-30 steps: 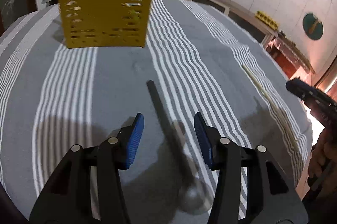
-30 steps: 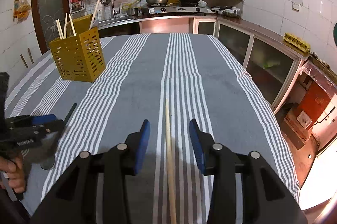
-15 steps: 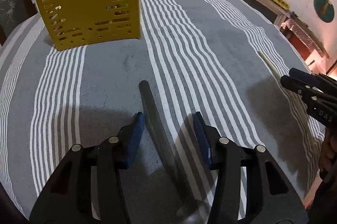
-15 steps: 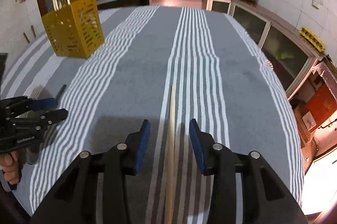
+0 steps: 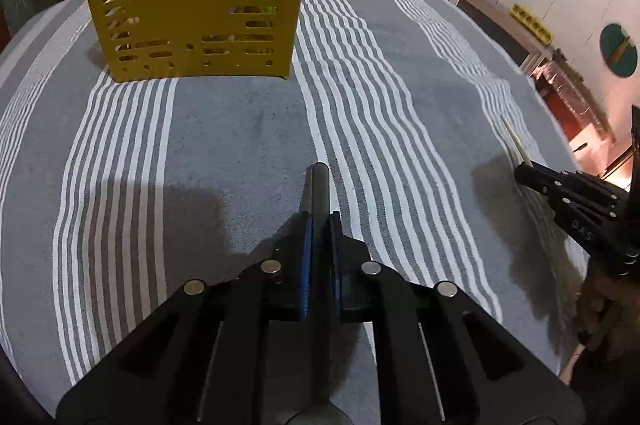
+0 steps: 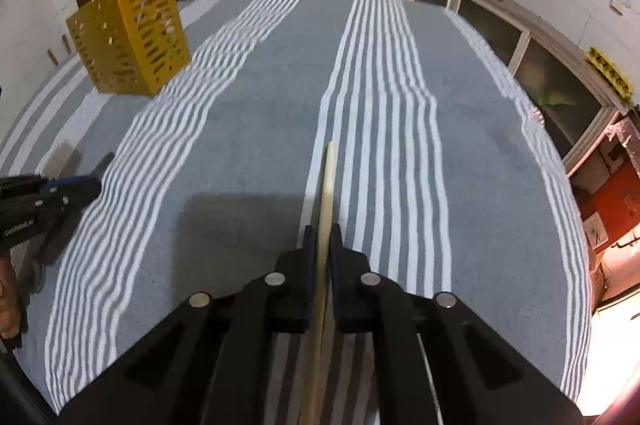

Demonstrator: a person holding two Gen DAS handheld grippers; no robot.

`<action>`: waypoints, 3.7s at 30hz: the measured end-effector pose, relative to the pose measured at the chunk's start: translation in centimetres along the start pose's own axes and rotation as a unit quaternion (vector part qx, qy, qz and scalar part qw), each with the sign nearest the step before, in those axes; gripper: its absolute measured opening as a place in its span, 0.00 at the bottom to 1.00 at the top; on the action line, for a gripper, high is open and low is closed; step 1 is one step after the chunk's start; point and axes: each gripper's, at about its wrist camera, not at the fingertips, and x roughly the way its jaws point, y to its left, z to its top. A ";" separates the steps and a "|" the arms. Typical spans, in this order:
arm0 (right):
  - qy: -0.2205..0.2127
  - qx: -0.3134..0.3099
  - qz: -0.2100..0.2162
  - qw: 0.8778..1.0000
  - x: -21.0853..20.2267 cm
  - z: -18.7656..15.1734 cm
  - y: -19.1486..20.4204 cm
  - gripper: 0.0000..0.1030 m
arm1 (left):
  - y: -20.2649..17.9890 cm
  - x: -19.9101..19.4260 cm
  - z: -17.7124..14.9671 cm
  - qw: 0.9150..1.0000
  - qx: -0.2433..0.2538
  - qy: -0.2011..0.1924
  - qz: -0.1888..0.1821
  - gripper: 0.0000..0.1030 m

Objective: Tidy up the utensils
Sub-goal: 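Grasp the dark spoon with the left tool while the right tool grasps a chopstick, then lift the spoon and chopstick and carry both over the yellow caddy, then lower the spoon and chopstick into the caddy and open both tools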

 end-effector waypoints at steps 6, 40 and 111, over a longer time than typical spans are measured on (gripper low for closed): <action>-0.042 0.025 0.009 0.999 -2.4 0.4 -0.3 0.07 | 0.0 -2.2 -0.1 1.000 0.009 -0.025 -0.015 0.07; -0.054 0.071 -0.011 0.996 -2.8 0.8 0.8 0.18 | 1.5 -6.9 0.3 0.996 0.016 -0.078 -0.043 0.06; -0.311 -0.001 0.092 0.946 -16.6 11.9 10.6 0.06 | 5.7 -21.2 9.4 0.960 0.080 -0.268 -0.006 0.01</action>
